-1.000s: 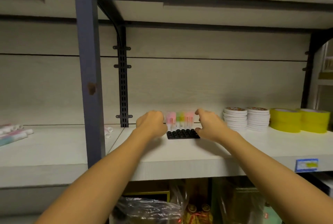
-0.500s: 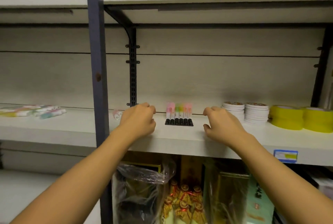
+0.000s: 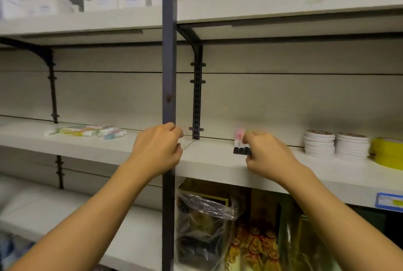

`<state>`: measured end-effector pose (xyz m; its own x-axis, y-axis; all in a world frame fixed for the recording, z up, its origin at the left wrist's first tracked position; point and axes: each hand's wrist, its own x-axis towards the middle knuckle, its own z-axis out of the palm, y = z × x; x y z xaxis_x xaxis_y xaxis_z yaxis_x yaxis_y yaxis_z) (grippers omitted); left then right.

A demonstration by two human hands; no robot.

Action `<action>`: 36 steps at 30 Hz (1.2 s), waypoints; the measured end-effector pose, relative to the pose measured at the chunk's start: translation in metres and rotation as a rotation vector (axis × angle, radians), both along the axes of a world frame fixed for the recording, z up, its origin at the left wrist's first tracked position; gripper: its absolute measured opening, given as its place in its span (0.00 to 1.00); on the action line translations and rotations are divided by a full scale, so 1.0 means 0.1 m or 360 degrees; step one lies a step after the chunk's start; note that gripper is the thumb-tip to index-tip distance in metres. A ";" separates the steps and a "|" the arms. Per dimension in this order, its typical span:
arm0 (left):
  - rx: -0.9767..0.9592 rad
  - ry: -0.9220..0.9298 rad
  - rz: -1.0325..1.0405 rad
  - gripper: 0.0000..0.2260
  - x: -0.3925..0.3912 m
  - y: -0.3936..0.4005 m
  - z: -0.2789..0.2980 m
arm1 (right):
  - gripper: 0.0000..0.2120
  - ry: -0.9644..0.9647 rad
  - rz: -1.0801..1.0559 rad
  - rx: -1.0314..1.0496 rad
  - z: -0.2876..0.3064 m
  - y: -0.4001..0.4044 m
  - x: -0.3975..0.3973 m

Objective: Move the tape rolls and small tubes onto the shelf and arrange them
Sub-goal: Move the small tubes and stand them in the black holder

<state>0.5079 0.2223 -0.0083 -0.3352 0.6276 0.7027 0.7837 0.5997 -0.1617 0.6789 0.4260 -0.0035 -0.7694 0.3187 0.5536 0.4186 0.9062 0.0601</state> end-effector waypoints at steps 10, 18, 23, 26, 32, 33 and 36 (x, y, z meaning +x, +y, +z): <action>-0.0036 -0.0129 0.0247 0.16 -0.83 -1.16 0.06 | 0.17 -0.0015 0.0210 -0.0018 0.06 -0.99 -0.93; -0.0020 -0.0251 0.0324 0.16 -1.63 -1.93 -0.02 | 0.12 0.0001 0.0276 0.0019 0.04 -1.63 -1.85; -0.0090 -0.0318 0.0390 0.16 -2.17 -2.37 -0.11 | 0.13 -0.0072 0.0280 -0.0027 -0.03 -1.94 -2.38; -0.0118 -0.0351 0.0421 0.16 -2.45 -2.55 -0.10 | 0.13 -0.0124 0.0271 -0.0042 -0.12 -2.09 -2.68; -0.0101 -0.0418 0.0450 0.15 -3.06 -2.75 -0.08 | 0.13 -0.0158 0.0319 -0.0097 -0.20 -2.29 -3.31; -0.0093 -0.0425 0.0455 0.15 -3.16 -2.76 -0.09 | 0.13 -0.0156 0.0328 -0.0099 -0.21 -2.31 -3.44; -0.0068 -0.0461 0.0452 0.15 -3.49 -2.80 -0.14 | 0.13 -0.0140 0.0360 -0.0094 -0.22 -2.36 -3.82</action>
